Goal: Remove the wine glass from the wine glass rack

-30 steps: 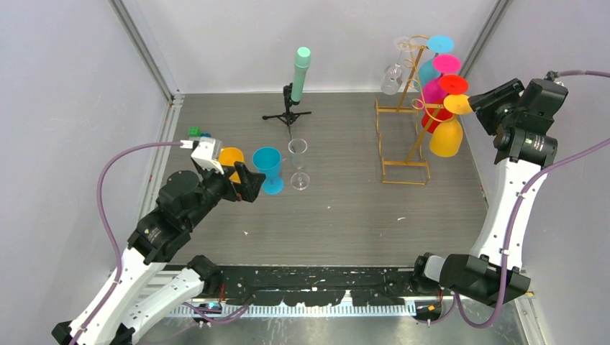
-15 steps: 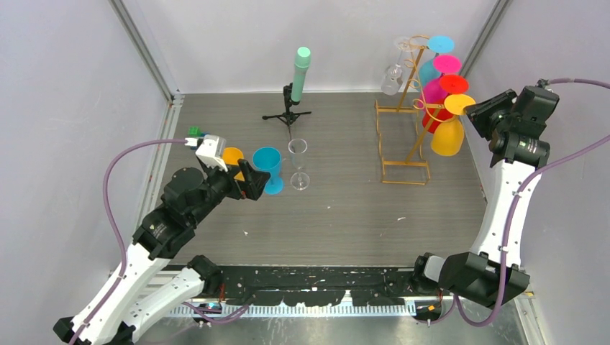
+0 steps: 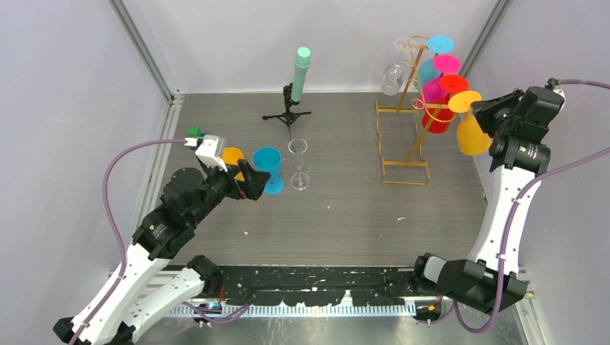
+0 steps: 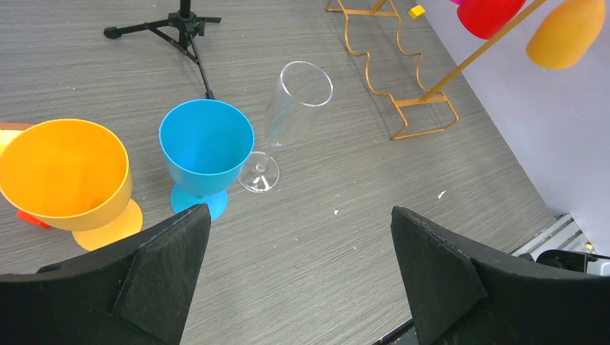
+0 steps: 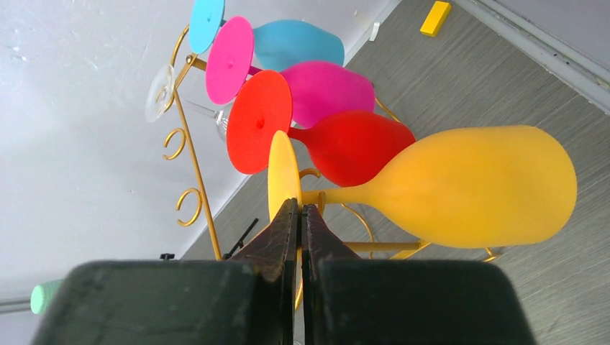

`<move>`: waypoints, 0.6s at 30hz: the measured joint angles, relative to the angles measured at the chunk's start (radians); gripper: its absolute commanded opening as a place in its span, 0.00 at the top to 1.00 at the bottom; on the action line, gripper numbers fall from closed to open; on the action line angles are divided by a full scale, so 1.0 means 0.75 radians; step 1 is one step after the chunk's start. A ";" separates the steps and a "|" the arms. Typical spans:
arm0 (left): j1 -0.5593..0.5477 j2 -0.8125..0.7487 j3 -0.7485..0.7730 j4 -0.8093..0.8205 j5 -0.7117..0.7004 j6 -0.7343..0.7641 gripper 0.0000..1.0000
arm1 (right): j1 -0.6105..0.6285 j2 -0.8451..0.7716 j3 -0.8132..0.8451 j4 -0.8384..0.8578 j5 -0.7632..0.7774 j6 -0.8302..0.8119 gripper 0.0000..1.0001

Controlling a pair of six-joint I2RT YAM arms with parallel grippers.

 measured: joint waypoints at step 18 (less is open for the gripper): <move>0.000 -0.023 0.000 0.000 0.000 -0.001 0.00 | -0.002 0.004 -0.001 0.119 0.150 0.111 1.00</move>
